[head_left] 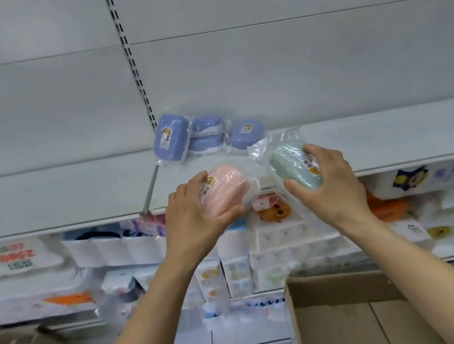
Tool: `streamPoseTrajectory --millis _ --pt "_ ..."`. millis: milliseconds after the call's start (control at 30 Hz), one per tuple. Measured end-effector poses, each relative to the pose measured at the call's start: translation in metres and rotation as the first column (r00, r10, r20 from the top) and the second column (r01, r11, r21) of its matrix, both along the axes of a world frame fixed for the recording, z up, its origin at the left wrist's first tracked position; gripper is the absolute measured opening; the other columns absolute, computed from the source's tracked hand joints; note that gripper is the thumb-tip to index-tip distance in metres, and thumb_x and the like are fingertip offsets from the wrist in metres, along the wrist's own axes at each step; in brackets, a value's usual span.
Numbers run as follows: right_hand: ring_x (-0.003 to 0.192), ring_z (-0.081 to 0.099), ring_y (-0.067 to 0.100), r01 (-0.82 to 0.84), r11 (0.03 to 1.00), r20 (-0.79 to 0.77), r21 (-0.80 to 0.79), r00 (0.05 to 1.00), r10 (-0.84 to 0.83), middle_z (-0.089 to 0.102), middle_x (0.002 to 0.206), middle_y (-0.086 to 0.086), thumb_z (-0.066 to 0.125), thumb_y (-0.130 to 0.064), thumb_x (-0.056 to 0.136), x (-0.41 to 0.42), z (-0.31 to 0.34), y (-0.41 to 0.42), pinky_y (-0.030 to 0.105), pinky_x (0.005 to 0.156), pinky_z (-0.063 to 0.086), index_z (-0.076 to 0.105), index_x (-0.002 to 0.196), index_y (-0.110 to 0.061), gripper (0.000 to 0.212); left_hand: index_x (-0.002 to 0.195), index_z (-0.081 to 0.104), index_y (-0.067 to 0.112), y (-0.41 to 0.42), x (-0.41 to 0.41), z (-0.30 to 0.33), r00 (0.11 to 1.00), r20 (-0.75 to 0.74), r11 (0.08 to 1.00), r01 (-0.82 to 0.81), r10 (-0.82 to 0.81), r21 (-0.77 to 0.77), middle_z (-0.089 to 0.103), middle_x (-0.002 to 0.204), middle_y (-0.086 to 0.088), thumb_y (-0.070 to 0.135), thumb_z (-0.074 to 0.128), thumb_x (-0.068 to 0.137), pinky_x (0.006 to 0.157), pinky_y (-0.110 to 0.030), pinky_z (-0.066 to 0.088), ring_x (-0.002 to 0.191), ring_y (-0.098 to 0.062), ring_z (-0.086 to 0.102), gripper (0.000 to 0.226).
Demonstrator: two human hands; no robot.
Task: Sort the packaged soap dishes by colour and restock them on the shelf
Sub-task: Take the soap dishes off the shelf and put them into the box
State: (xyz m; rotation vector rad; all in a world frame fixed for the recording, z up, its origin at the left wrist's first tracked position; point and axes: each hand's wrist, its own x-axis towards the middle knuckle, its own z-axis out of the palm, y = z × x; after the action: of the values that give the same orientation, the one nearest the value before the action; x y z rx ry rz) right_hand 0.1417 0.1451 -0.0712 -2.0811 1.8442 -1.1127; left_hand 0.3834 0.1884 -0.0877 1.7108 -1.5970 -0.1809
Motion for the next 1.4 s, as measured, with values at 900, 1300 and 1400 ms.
streamPoseTrajectory --millis 900,1300,1400 --pt "0.117 0.050 0.022 -0.622 0.566 0.156 0.541 0.736 0.659 0.043 0.133 0.000 0.065 -0.055 0.080 0.595 -0.148 0.121 0.036 0.095 0.043 0.037 0.137 -0.031 0.068 0.138 0.042 0.031 0.255 0.488 -0.163 0.574 -0.225 0.590 -0.597 0.788 0.544 0.055 0.134 0.005 0.083 0.060 0.057 0.101 -0.047 0.046 0.119 -0.022 0.052 0.098" --pt "0.136 0.034 0.030 -0.447 0.371 0.261 0.814 0.852 0.454 0.036 0.144 0.010 0.054 -0.058 0.087 0.774 -0.302 0.138 0.042 0.112 0.031 0.037 0.143 -0.024 0.067 0.148 0.029 0.020 0.241 0.633 -0.276 0.518 -0.097 0.415 -0.545 0.850 0.729 0.031 0.148 -0.011 0.054 0.058 0.089 0.108 -0.045 0.029 0.135 -0.033 0.031 0.074" --pt "0.149 0.000 0.026 -0.431 0.218 0.208 0.876 0.744 0.635 0.000 0.163 0.000 0.038 -0.056 0.097 0.784 -0.333 0.143 0.048 0.120 0.007 0.010 0.155 -0.031 0.069 0.153 0.027 0.024 0.245 0.637 -0.304 0.718 -0.118 0.549 -0.404 0.686 0.732 0.017 0.161 0.000 0.046 0.053 0.096 0.118 -0.041 0.017 0.148 -0.026 0.014 0.066"
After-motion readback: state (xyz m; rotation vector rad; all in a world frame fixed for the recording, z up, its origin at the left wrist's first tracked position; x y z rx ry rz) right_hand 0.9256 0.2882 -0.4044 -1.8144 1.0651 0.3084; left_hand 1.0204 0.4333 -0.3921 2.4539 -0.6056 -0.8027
